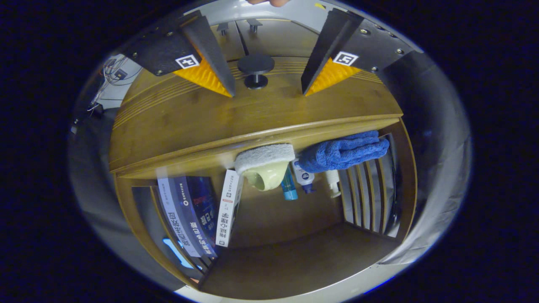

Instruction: Pull open the drawer, take out the items inside it, and place them on the countertop above the cabinet.

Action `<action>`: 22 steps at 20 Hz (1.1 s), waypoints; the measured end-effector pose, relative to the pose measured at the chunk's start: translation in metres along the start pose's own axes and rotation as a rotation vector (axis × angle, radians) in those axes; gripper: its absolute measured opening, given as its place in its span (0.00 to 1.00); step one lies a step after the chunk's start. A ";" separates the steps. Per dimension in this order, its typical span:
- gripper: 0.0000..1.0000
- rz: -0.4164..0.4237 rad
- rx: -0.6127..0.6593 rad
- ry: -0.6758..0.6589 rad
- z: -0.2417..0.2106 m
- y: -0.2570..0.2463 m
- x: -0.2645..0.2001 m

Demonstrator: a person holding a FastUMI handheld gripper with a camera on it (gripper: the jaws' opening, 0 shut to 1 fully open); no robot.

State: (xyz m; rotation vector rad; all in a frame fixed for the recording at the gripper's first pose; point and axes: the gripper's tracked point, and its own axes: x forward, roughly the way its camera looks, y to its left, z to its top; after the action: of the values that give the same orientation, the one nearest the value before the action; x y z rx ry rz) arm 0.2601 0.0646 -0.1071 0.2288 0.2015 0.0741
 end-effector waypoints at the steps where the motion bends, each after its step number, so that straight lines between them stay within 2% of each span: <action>1: 0.99 0.002 -0.001 0.003 -0.001 0.000 0.000; 14: 0.99 0.017 0.032 0.005 0.000 -0.003 0.000; 22: 0.99 0.014 0.006 0.019 0.001 -0.002 -0.012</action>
State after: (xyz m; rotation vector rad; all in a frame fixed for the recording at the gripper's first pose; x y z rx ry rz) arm 0.2485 0.0618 -0.1046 0.2358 0.2194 0.0891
